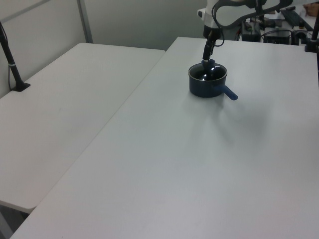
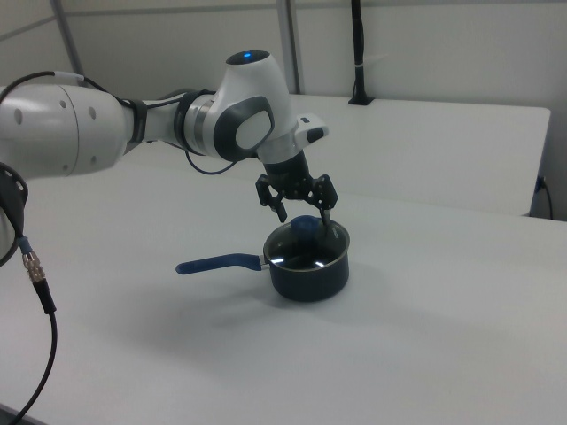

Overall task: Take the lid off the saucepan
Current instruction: 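Close the gripper on the blue lid knob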

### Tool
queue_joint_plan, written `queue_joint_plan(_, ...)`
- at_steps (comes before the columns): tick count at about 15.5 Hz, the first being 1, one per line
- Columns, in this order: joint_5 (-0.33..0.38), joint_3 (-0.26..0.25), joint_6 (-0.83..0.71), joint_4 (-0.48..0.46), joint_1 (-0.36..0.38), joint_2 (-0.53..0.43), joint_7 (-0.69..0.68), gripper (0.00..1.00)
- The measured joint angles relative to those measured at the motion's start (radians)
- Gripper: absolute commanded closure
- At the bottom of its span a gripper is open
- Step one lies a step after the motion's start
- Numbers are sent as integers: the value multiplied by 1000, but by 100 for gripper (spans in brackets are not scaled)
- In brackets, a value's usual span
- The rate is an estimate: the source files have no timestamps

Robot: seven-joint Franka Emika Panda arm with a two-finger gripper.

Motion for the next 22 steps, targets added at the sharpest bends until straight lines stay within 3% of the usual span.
queue_joint_plan(5, 1, 1, 0, 0, 14, 6, -24, 1)
queue_joint_plan(9, 1, 1, 0, 0, 14, 8, -32, 13)
queue_joint_plan(14, 1, 1, 0, -1, 14, 10, -38, 18)
queue_joint_plan(22, 1, 0, 0, 0, 14, 11, -56, 40)
